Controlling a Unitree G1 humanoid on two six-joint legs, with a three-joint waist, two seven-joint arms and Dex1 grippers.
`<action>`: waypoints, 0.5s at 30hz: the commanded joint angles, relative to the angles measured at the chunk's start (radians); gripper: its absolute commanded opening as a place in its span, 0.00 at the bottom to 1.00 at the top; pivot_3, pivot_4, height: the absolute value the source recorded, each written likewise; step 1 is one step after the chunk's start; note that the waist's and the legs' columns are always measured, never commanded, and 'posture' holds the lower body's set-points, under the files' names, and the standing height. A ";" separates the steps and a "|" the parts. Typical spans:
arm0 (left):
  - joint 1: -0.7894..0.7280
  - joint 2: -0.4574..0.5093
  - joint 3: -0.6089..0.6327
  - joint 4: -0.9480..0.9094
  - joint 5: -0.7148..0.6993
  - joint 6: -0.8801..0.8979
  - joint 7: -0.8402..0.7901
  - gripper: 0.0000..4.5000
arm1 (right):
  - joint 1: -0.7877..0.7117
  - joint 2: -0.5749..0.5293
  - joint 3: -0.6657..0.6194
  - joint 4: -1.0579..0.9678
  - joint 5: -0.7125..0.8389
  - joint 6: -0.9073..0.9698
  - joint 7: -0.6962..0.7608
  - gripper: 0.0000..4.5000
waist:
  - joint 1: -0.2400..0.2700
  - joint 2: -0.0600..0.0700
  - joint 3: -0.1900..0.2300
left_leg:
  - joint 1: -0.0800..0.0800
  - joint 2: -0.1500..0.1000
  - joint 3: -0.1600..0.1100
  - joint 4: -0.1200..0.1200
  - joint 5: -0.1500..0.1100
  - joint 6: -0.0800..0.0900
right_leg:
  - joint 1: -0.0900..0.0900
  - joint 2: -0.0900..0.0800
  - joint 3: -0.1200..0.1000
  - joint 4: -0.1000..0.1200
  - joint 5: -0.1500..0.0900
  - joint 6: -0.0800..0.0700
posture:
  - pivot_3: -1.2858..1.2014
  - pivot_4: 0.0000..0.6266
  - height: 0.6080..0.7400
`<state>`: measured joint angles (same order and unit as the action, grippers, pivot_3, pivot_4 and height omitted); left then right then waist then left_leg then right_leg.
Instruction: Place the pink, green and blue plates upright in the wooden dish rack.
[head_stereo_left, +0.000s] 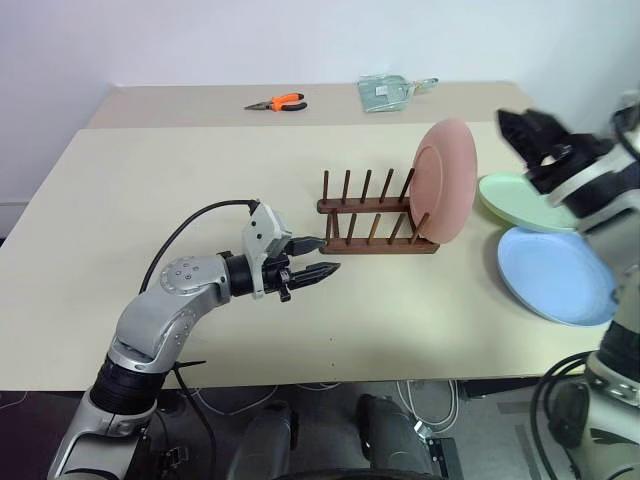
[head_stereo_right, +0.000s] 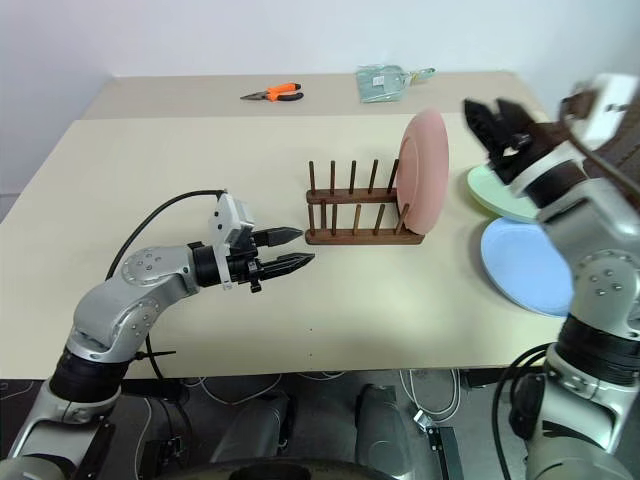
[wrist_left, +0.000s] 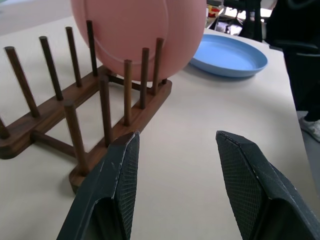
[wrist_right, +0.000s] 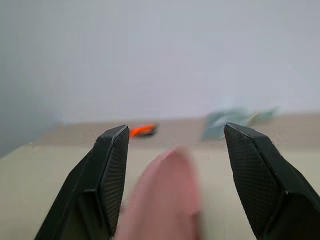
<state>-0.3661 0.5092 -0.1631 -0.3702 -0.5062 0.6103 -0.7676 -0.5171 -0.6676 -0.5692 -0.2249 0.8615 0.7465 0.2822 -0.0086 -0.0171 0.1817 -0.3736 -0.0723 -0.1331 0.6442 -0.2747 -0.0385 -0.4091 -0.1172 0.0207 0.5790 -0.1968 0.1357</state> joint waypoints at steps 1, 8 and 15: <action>-0.011 -0.003 -0.014 -0.001 0.023 -0.036 -0.020 0.55 | 0.113 -0.127 -0.024 0.043 -0.145 -0.073 0.064 0.90 | 0.004 0.000 0.000 | 0.000 0.000 0.000 0.000 0.000 0.000 | 0.000 0.000 0.000 0.000 0.000 0.000 | 0.52 0.24 1.00; -0.025 -0.018 -0.041 0.023 0.055 -0.050 -0.046 0.55 | 0.413 -0.442 0.390 0.272 -0.772 -0.586 0.237 1.00 | -0.011 0.001 0.000 | 0.001 0.000 0.005 0.001 -0.001 0.002 | 0.000 -0.001 0.002 -0.001 -0.003 0.004 | 0.52 0.24 1.00; -0.024 -0.029 -0.040 0.003 0.062 -0.034 -0.028 0.55 | 0.137 -0.410 0.602 0.684 -1.020 -0.860 0.250 1.00 | -0.009 0.004 0.001 | 0.002 0.001 0.008 0.001 -0.001 0.002 | 0.000 -0.001 0.004 0.000 -0.002 0.003 | 0.52 0.24 1.00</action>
<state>-0.3863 0.4795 -0.2154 -0.3325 -0.4450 0.5808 -0.8014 -0.3413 -1.0787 0.0160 0.3958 -0.1085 -0.0511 0.5299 -0.0174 -0.0130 0.1829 -0.3716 -0.0717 -0.1253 0.6456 -0.2758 -0.0366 -0.4090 -0.1183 0.0247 0.5789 -0.1968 0.1358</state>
